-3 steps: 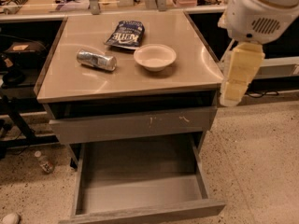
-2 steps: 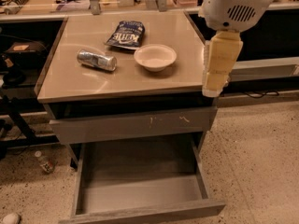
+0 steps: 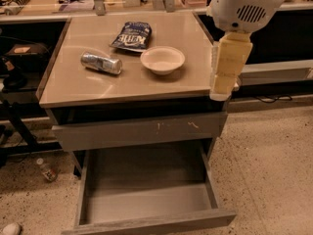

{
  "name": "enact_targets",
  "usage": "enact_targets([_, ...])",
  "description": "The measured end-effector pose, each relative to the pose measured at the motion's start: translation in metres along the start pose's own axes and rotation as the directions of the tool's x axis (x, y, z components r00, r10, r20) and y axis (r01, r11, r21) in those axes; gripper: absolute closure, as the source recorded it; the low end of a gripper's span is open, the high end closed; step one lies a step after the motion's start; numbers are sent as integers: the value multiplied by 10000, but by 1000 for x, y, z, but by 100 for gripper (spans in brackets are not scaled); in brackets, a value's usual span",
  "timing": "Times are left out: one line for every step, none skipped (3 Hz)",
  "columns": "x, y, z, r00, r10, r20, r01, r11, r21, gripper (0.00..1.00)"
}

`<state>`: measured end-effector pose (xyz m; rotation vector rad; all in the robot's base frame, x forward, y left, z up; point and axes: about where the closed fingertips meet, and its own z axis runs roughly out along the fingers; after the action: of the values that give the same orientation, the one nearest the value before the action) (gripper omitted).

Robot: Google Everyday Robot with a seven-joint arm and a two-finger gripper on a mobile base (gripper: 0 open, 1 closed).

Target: Place redbull can into middle drawer

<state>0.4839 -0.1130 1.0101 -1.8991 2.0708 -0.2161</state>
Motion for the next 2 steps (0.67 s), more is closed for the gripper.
enact_targets([-31, -28, 15, 10000, -67, 46, 68, 9998, -177, 0])
enact_targets([-84, -83, 45, 9996, -172, 205, 179, 9991, -373, 0])
